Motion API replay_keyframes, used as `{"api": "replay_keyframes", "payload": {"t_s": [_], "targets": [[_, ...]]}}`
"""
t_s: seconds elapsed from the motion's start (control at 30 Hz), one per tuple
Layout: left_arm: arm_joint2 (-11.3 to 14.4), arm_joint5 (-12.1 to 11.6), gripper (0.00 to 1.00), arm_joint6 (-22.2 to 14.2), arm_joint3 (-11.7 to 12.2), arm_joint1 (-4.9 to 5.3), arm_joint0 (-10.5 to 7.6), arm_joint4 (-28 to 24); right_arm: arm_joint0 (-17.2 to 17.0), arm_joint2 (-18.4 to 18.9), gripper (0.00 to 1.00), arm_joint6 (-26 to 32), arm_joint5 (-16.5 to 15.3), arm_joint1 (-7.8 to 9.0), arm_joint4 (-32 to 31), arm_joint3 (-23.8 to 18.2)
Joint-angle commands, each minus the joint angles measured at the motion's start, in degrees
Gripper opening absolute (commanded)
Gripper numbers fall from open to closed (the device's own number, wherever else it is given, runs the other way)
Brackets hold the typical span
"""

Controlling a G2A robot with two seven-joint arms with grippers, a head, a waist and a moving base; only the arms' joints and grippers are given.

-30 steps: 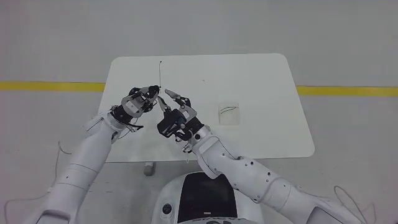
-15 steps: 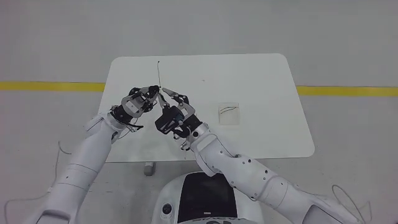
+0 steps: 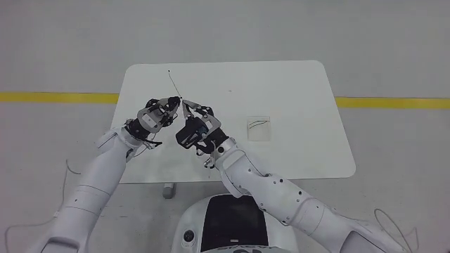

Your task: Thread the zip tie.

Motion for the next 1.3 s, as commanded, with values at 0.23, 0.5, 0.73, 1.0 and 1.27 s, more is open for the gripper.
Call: {"api": "replay_keyframes", "payload": {"t_s": [0.23,0.5,0.73,1.0,1.27], "targets": [[0.00,0.00,0.00,0.00,0.00,0.00,0.00,0.00,-0.53,0.55,0.00,-0.22,0.00,0.47,0.00,-0.24],[0.00,0.00,0.00,0.00,0.00,0.00,0.00,0.00,-1.10,0.92,0.00,-0.08,0.00,1.29,0.00,-1.07],[0.00,0.00,0.00,0.00,0.00,0.00,0.00,0.00,-1.58,1.22,0.00,0.28,0.00,2.06,0.00,-1.94],[0.00,0.00,0.00,0.00,0.00,0.00,0.00,0.00,-2.34,1.96,0.00,0.64,0.00,3.03,0.00,-2.92],[0.00,0.00,0.00,0.00,0.00,0.00,0.00,0.00,-3.16,2.65,0.00,0.85,0.00,3.91,0.00,-3.78]]}}
